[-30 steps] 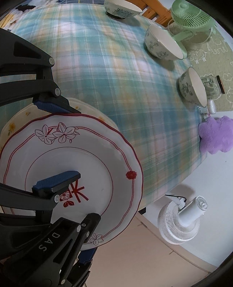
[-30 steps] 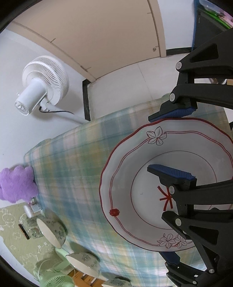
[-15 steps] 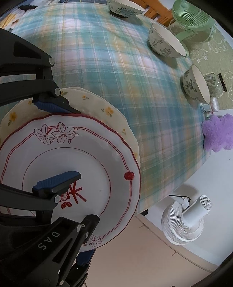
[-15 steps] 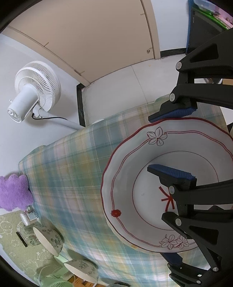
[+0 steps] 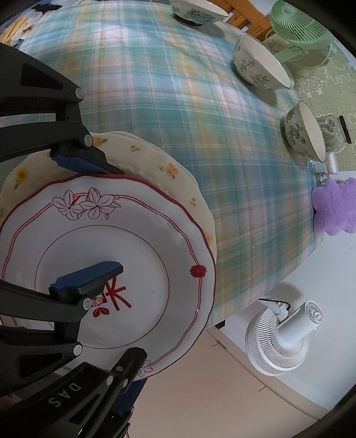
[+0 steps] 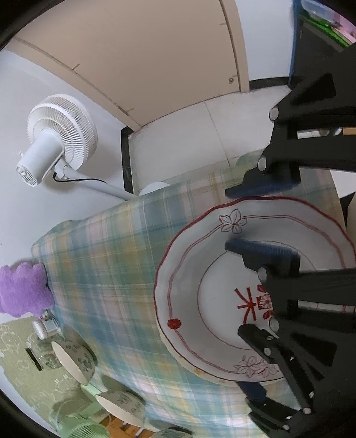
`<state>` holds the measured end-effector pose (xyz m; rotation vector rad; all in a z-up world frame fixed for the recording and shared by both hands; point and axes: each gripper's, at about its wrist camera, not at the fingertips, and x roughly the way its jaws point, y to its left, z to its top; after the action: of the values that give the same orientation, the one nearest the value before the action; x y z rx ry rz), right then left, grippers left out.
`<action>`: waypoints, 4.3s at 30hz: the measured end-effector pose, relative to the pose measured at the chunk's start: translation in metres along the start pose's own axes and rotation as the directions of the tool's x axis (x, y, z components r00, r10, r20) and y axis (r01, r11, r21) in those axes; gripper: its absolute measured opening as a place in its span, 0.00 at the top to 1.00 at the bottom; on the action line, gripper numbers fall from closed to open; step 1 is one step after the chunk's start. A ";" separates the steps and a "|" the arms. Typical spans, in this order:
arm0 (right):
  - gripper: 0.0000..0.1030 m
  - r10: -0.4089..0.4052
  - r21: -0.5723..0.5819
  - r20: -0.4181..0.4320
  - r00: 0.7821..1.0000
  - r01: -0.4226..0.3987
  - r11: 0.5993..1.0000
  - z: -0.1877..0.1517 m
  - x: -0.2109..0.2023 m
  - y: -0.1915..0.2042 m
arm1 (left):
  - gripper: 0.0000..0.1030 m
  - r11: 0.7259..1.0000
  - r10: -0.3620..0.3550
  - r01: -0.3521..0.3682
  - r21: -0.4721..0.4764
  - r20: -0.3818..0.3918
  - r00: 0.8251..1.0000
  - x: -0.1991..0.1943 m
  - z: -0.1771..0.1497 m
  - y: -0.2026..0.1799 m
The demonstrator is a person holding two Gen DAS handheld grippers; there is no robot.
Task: Organize plates and bowls
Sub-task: 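Lower the red-rimmed plate onto the stack and open the left tool, then withdraw both tools and move them toward the dark grey glass plate, then close both tools on the rim of the grey glass plate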
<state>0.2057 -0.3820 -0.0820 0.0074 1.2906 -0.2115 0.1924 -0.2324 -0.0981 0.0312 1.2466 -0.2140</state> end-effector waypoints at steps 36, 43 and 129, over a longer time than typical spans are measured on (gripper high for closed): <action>0.71 -0.010 0.017 -0.017 1.000 0.010 1.000 -0.004 0.009 0.021 | 0.30 0.995 0.080 -0.083 0.060 0.051 0.996 -0.006 -0.007 0.009; 0.33 0.025 0.006 0.052 0.998 -0.026 1.000 -0.008 -0.011 0.029 | 0.15 1.000 0.022 -0.023 0.019 0.054 0.998 -0.019 -0.014 0.028; 0.56 0.222 -0.125 0.166 0.961 -0.203 0.971 0.097 -0.012 0.491 | 0.65 0.946 0.249 -0.215 -0.244 0.118 0.961 -0.022 0.072 0.461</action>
<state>0.3736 0.0898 -0.0991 0.0345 1.1103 0.0419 0.3354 0.2126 -0.0968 -0.0365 1.1027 0.1323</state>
